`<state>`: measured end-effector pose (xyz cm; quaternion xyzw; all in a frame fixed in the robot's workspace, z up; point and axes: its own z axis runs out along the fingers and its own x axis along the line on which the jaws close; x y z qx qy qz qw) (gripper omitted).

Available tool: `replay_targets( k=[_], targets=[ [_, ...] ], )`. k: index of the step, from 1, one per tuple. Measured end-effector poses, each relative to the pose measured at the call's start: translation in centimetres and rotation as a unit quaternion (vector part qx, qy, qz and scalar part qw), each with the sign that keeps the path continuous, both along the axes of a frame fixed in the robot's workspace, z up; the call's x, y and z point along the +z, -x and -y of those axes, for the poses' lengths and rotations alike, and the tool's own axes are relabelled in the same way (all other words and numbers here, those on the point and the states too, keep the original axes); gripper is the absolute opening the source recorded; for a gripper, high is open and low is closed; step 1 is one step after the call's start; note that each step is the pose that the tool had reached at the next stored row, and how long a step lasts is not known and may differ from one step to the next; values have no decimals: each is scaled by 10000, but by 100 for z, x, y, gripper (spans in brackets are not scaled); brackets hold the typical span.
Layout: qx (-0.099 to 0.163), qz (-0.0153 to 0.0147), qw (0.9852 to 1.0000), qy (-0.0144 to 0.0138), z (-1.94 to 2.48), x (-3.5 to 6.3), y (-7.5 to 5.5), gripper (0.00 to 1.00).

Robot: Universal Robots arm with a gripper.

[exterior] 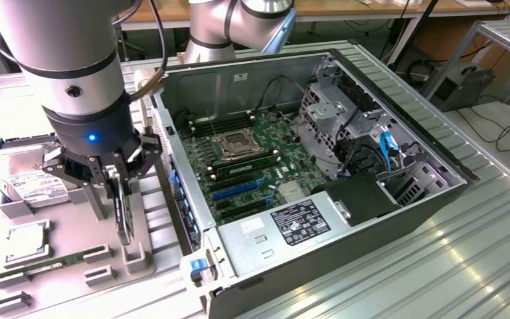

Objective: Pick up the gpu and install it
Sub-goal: 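Pick up the gpu and move the gpu toward the slot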

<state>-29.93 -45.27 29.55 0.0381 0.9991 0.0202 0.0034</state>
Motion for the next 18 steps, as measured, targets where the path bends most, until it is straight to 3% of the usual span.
replay_targets(
  k=[18],
  targets=[
    [0,1,10000,-1,0,49,0,26]
  ],
)
